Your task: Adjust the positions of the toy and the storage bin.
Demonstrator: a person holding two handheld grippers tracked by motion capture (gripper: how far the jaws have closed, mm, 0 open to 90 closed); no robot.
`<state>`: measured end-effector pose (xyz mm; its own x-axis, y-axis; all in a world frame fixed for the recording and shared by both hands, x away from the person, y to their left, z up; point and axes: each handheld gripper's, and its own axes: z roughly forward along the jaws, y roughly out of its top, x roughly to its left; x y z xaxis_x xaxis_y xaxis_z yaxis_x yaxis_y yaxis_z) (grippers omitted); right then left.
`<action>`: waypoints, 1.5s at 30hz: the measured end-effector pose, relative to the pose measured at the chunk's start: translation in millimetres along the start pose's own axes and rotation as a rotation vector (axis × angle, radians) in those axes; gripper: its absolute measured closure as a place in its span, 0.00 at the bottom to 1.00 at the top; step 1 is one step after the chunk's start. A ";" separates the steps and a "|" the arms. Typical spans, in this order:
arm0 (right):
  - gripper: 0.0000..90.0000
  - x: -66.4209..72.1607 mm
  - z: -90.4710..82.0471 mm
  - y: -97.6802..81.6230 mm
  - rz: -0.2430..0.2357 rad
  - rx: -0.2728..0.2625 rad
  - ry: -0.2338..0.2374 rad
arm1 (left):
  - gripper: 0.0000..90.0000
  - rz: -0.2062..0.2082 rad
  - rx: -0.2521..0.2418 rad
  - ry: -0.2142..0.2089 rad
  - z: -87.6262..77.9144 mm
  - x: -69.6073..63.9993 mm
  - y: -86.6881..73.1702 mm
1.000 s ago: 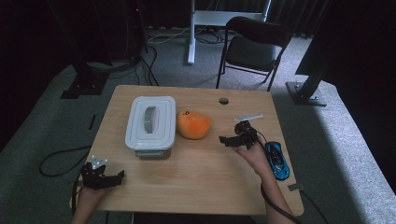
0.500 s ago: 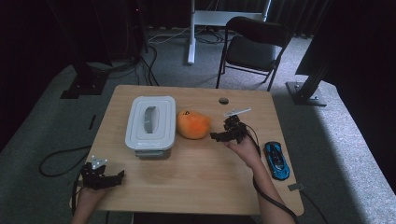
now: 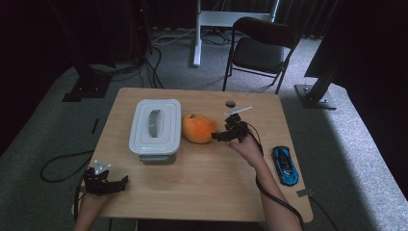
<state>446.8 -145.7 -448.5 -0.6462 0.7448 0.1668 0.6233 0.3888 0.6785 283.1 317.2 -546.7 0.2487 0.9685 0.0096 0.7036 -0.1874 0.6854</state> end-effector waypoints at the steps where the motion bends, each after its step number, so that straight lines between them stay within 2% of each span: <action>1: 0.22 0.0 1.1 1.8 -0.001 0.000 -0.005 | 0.00 0.000 0.000 0.000 0.0 0.0 0.0; 9: 0.22 1.1 7.5 16.7 -0.021 -0.005 0.005 | 0.00 0.000 0.000 0.000 0.0 0.0 0.0; 22: 0.22 8.0 29.3 31.1 -0.083 0.014 0.087 | 0.00 0.000 0.000 0.000 0.0 0.0 0.0; 26: 0.22 10.1 39.9 33.0 -0.112 0.046 0.053 | 0.00 0.000 0.000 0.000 0.0 0.0 0.0; 30: 0.22 5.8 50.0 35.5 -0.081 0.062 0.041 | 0.00 0.000 0.000 0.000 0.0 0.0 0.0; 32: 0.22 2.1 53.7 35.8 -0.056 0.057 0.063 | 0.00 0.000 0.000 0.000 0.0 0.0 0.0; 34: 0.23 -1.1 56.6 36.2 -0.031 0.074 0.061 | 0.00 0.000 0.000 0.000 0.0 0.0 0.0; 36: 0.25 -2.1 57.6 35.1 -0.039 0.075 0.072 | 0.00 0.000 0.000 0.000 0.0 0.0 0.0; 38: 0.34 -1.9 59.1 32.9 -0.031 0.087 0.074 | 0.00 0.000 0.000 0.000 0.0 0.0 0.0; 41: 0.49 2.3 60.1 28.8 -0.053 0.104 0.077 | 0.00 0.000 0.000 0.000 0.0 0.0 0.0; 44: 0.67 6.7 56.3 26.2 -0.064 0.089 0.057 | 0.00 0.000 0.000 0.000 0.0 0.0 0.0; 45: 0.70 7.2 54.8 25.7 -0.065 0.087 0.058 | 0.00 0.000 0.000 0.000 0.0 0.0 0.0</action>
<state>482.3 -100.6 -469.0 -0.7092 0.6848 0.1678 0.6136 0.4822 0.6252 283.1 317.2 -546.7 0.2487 0.9685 0.0097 0.7034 -0.1875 0.6856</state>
